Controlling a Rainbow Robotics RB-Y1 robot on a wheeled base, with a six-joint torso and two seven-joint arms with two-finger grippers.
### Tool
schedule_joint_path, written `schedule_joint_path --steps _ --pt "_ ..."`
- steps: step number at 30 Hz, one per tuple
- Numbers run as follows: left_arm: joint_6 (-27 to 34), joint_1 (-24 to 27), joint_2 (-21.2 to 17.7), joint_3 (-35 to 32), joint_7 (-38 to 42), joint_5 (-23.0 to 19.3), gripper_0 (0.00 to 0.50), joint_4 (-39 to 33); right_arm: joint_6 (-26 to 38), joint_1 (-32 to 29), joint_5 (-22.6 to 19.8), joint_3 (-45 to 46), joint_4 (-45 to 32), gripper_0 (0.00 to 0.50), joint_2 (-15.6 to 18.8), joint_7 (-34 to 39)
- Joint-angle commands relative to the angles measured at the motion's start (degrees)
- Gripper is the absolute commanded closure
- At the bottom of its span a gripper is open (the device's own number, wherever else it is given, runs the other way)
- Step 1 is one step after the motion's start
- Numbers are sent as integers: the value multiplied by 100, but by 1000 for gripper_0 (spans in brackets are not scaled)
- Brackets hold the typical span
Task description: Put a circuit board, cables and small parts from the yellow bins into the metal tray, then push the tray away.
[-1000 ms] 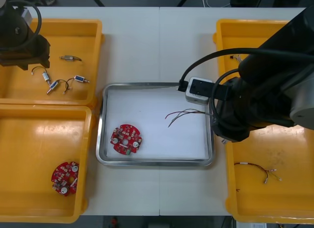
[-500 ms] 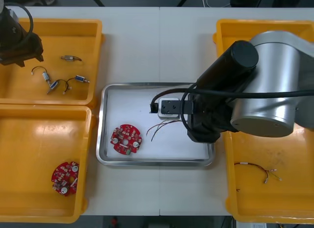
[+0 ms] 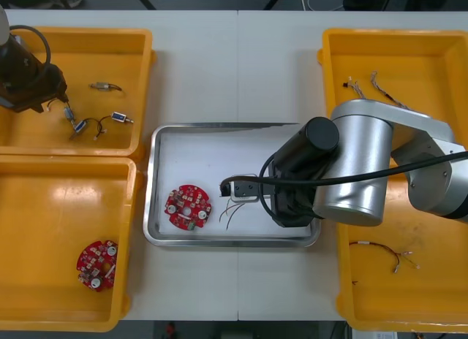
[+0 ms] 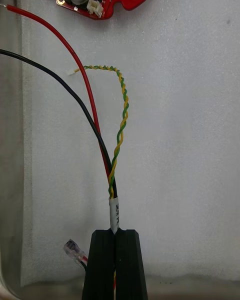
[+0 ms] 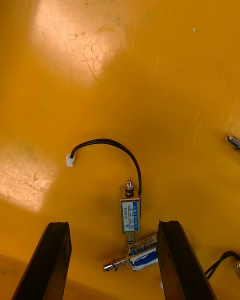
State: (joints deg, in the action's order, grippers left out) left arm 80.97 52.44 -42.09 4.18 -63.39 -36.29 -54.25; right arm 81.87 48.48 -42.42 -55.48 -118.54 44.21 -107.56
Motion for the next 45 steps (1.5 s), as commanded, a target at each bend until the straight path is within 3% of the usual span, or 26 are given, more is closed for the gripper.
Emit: schedule_joint_path --steps 1,15,17,18,19,20,31,33,34,45 --pt "-222 284 96 223 -165 -98 0 116 -233 188 190 -182 182 500 -203 -204" --pt "-970 -15 210 663 -129 -194 0 274 -532 153 313 -200 622 500 -361 -266" --pt "-1014 -68 210 663 -129 -203 0 274 -567 153 313 -200 622 386 -361 -239" --pt "-1031 -85 210 663 -138 -203 0 274 -603 153 313 -191 622 187 -361 -231" --pt "-1031 -103 210 663 -138 -212 0 274 -638 153 313 -200 622 48 -361 -213" --pt "-1040 -103 210 663 -147 -203 0 274 -646 153 313 -191 622 2 -361 -213" --pt "-1084 -217 210 663 -156 -212 0 274 -462 3 322 240 367 0 -361 -195" --pt "-1084 -217 210 663 -165 -212 224 274 -374 -58 322 389 270 0 -378 -195" --pt "-1084 -217 210 663 -165 -221 497 274 -286 -76 313 486 209 0 -387 -195" --pt "-1084 -217 210 645 -173 -212 500 257 1278 -462 120 1822 -310 0 -677 -116"
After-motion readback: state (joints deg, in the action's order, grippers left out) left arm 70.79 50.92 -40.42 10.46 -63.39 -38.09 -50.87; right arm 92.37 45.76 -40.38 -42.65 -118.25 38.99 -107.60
